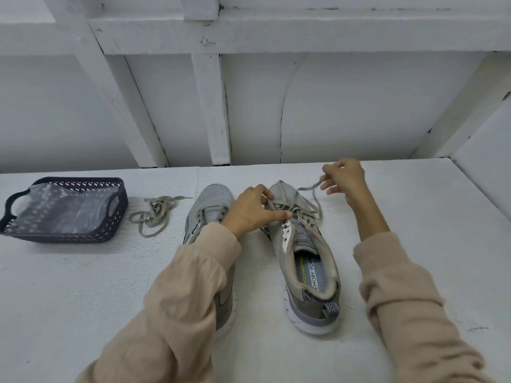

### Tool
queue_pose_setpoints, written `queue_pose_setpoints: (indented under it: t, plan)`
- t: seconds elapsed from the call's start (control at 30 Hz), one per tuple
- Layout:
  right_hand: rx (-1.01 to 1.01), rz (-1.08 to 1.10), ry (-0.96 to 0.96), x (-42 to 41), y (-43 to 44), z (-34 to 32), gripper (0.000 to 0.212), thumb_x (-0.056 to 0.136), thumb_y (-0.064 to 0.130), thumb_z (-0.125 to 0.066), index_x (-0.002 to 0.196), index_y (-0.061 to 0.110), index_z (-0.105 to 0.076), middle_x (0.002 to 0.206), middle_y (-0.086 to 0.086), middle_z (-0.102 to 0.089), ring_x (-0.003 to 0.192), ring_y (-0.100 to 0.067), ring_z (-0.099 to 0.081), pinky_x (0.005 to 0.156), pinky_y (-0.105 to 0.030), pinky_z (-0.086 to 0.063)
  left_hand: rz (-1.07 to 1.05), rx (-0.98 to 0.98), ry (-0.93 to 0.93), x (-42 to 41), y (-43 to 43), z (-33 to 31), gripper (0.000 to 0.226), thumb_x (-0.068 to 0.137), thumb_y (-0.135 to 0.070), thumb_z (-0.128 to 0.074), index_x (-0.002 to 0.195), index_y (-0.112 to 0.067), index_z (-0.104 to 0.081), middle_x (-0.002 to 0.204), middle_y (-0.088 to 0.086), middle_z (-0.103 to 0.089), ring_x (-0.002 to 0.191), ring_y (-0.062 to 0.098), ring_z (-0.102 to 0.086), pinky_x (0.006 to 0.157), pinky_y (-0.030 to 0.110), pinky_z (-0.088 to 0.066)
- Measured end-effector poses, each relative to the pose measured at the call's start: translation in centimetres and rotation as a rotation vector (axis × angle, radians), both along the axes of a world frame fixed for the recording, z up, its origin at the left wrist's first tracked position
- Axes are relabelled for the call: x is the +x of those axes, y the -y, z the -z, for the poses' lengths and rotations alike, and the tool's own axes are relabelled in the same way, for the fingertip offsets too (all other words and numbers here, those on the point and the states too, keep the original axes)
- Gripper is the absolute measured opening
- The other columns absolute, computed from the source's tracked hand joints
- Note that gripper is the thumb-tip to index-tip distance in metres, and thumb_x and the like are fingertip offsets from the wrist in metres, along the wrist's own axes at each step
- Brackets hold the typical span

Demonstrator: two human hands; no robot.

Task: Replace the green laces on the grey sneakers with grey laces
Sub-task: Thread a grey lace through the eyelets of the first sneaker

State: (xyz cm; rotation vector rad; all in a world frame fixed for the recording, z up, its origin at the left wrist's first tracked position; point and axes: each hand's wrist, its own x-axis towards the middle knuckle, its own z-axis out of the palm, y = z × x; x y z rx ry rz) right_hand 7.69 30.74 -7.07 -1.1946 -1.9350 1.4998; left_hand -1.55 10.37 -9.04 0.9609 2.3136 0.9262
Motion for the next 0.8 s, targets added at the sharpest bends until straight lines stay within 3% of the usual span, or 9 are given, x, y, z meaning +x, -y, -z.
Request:
queue_pose_setpoints:
  t: [0.17, 0.27, 0.33, 0.4, 0.47, 0.57, 0.67, 0.73, 0.8]
  plan:
    - [0.106, -0.066, 0.315, -1.6, -1.3, 3.8, 0.009, 0.081, -0.008, -0.065, 0.072, -0.005, -0.067, 0.062, -0.017, -0.066, 0.044, -0.022, -0.061, 0.059, -0.036, -0.061, 0.02, 0.018, 0.012, 0.0, 0.1, 0.3, 0.054, 0.07, -0.052, -0.081, 0.105, -0.02, -0.056, 0.107, 0.002, -0.053, 0.094, 0.023, -0.061, 0.086, 0.045, -0.055]
    - [0.195, -0.071, 0.396, -2.5, -1.4, 4.7, 0.01, 0.079, 0.001, -0.075, 0.08, -0.008, -0.069, 0.053, -0.008, -0.066, 0.034, -0.012, -0.058, 0.048, -0.024, -0.054, 0.018, 0.022, 0.023, -0.1, 0.1, 0.5, 0.054, 0.07, -0.053, -0.081, 0.105, -0.021, -0.057, 0.108, 0.002, -0.053, 0.096, 0.022, -0.061, 0.085, 0.046, -0.055]
    - [0.273, -0.084, 0.418, -3.0, -1.4, 5.2, 0.016, 0.077, 0.005, -0.079, 0.08, -0.008, -0.07, 0.049, -0.004, -0.064, 0.04, -0.014, -0.062, 0.051, -0.024, -0.053, 0.025, 0.02, 0.02, -0.1, 0.1, 0.5, 0.055, 0.07, -0.053, -0.08, 0.107, -0.019, -0.057, 0.108, 0.002, -0.053, 0.095, 0.022, -0.061, 0.085, 0.045, -0.056]
    - [0.405, -0.108, 0.47, -3.4, -1.1, 5.5, 0.019, 0.074, 0.007, -0.08, 0.083, -0.006, -0.069, 0.072, -0.015, -0.07, 0.068, -0.028, -0.07, 0.063, -0.03, -0.054, 0.028, 0.02, 0.015, -0.2, 0.1, 0.5, 0.055, 0.071, -0.054, -0.08, 0.107, -0.019, -0.058, 0.107, 0.001, -0.052, 0.094, 0.022, -0.061, 0.085, 0.045, -0.056]
    - [0.539, -0.153, 0.537, -3.7, -0.3, 5.6, 0.018, 0.078, 0.005, -0.073, 0.092, -0.004, -0.067, 0.096, -0.02, -0.068, 0.09, -0.036, -0.066, 0.069, -0.034, -0.05, 0.026, 0.017, 0.013, -0.2, 0.1, 0.6, 0.055, 0.07, -0.054, -0.08, 0.107, -0.019, -0.058, 0.106, 0.0, -0.051, 0.093, 0.021, -0.06, 0.085, 0.045, -0.056]
    - [0.618, -0.249, 0.587, -4.1, 0.3, 5.4, 0.008, 0.085, 0.0, -0.059, 0.092, -0.004, -0.061, 0.1, -0.022, -0.064, 0.095, -0.041, -0.062, 0.07, -0.036, -0.046, 0.024, 0.023, 0.007, -0.1, 0.2, 0.6, 0.056, 0.07, -0.053, -0.08, 0.108, -0.018, -0.058, 0.106, 0.0, -0.051, 0.094, 0.021, -0.06, 0.085, 0.045, -0.056]
    - [0.387, -0.278, 0.409, -3.8, 0.3, 3.4, 0.017, 0.088, -0.006, -0.047, 0.078, -0.004, -0.06, 0.086, -0.024, -0.067, 0.073, -0.033, -0.066, 0.062, -0.034, -0.055, 0.016, 0.03, 0.008, -0.1, 0.3, 0.5, 0.055, 0.07, -0.053, -0.08, 0.108, -0.019, -0.058, 0.108, 0.0, -0.052, 0.095, 0.021, -0.059, 0.086, 0.045, -0.055]
    - [0.09, -0.261, 0.084, -3.5, 1.3, 0.0, 0.026, 0.092, -0.012, -0.043, 0.073, 0.001, -0.056, 0.084, -0.023, -0.063, 0.054, -0.02, -0.061, 0.046, -0.023, -0.052, 0.017, 0.021, 0.006, -0.1, 0.3, 0.5, 0.056, 0.071, -0.053, -0.08, 0.11, -0.02, -0.057, 0.11, 0.0, -0.052, 0.096, 0.02, -0.058, 0.086, 0.043, -0.054]
    - [-0.048, -0.307, -0.205, -2.9, 2.6, -4.2, 0.024, 0.095, -0.01, -0.044, 0.079, 0.005, -0.053, 0.082, -0.02, -0.064, 0.048, -0.014, -0.059, 0.043, -0.019, -0.046, 0.02, 0.016, 0.008, 0.0, 0.2, 0.5, 0.063, 0.07, -0.053, -0.08, 0.117, -0.02, -0.054, 0.114, 0.0, -0.05, 0.097, 0.017, -0.056, 0.088, 0.037, -0.052]
